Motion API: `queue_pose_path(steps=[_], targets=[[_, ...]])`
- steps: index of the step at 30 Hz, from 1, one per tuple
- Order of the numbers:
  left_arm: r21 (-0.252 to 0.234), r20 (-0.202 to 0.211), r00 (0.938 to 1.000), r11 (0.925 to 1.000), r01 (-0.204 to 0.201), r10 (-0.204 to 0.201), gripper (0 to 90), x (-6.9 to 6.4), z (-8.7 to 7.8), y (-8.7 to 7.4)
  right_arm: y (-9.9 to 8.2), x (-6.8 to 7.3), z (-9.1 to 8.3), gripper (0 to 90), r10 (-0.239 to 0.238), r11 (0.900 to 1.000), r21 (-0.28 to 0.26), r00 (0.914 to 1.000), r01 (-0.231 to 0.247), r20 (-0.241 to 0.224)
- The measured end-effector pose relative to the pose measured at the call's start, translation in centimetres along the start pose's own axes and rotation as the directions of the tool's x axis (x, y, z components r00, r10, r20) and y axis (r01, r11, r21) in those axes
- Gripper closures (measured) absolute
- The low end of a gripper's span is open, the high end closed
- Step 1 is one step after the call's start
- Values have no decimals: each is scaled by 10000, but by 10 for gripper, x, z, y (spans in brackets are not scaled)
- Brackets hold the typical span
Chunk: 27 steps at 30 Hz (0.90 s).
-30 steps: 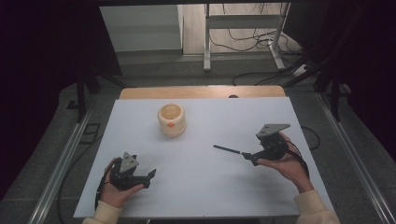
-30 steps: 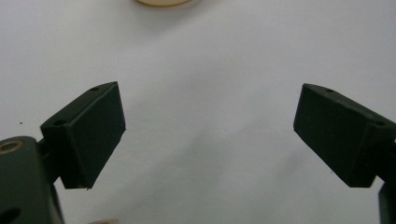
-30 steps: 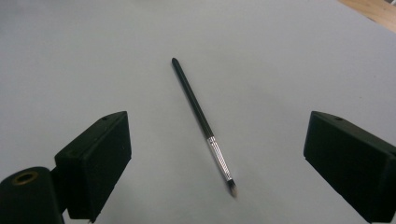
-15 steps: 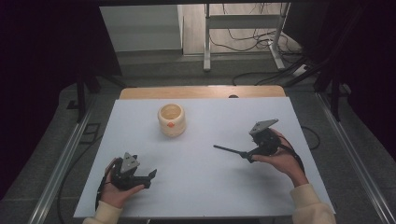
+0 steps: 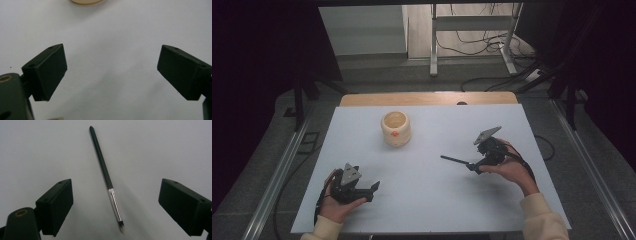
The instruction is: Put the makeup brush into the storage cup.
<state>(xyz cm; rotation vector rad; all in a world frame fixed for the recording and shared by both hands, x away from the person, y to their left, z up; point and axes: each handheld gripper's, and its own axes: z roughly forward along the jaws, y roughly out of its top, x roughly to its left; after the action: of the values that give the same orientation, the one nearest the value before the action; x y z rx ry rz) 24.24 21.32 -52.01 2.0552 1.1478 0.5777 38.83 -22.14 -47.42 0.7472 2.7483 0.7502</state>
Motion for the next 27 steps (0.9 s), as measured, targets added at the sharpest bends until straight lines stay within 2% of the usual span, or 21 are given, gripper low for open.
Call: queue_pose_path(steps=[5,18,27], targets=[[5,-1,10000,10000,6,-6,94,0,0,0,2,-1,9,128,-94,9987,498,9998,103,-193],[1,-10,10000,10000,-13,13,94,1,0,0,6,-5,18,173,-210,9954,922,9990,246,-391],[-44,-31,10000,10000,18,-18,92,1,-1,0,10,-4,33,254,-555,9830,1719,9970,642,-547]])
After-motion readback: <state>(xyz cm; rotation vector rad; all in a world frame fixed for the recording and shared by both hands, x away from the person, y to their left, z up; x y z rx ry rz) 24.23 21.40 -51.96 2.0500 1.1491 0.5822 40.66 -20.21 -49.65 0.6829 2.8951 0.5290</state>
